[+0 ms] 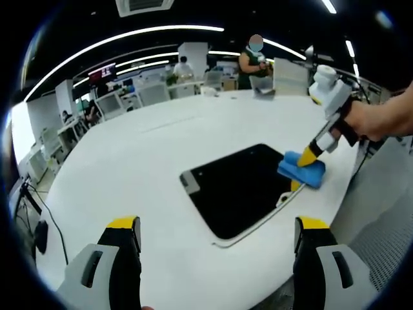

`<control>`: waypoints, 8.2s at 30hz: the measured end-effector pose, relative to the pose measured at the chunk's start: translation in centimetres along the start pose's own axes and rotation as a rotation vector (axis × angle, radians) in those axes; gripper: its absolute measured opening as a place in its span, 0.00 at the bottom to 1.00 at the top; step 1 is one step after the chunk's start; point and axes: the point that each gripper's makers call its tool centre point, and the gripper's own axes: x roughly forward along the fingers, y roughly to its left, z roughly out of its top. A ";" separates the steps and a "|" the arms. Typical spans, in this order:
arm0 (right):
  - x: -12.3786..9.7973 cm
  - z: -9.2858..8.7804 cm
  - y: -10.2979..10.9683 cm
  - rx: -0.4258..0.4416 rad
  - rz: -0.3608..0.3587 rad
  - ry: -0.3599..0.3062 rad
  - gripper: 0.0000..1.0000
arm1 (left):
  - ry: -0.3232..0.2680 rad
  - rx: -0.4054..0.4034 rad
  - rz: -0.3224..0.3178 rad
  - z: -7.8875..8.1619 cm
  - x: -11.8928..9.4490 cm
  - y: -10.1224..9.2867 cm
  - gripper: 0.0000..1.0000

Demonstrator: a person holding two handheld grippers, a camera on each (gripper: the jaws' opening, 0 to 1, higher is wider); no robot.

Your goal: Wipe the mirror surface with the cleaning cloth until all visible marks leave the cleaned area.

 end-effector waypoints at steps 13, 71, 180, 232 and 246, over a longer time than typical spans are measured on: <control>-0.1 -0.3 0.1 -0.015 -0.016 0.002 0.04 | -0.001 -0.011 0.003 -0.1 0.0 0.1 0.99; 2.0 1.0 7.0 -0.051 0.024 0.007 0.04 | -0.044 -0.064 -0.071 0.4 -2.1 3.7 1.00; 5.5 3.1 17.7 -0.242 0.132 -0.012 0.03 | -0.064 -0.121 -0.043 0.0 -1.7 6.4 1.00; 9.1 11.5 15.7 -0.213 0.083 -0.038 0.03 | -0.091 -0.177 -0.045 0.0 -2.6 6.5 1.00; 10.2 13.7 14.8 -0.192 0.070 -0.047 0.03 | -0.089 -0.186 -0.047 -0.2 -2.7 6.6 1.00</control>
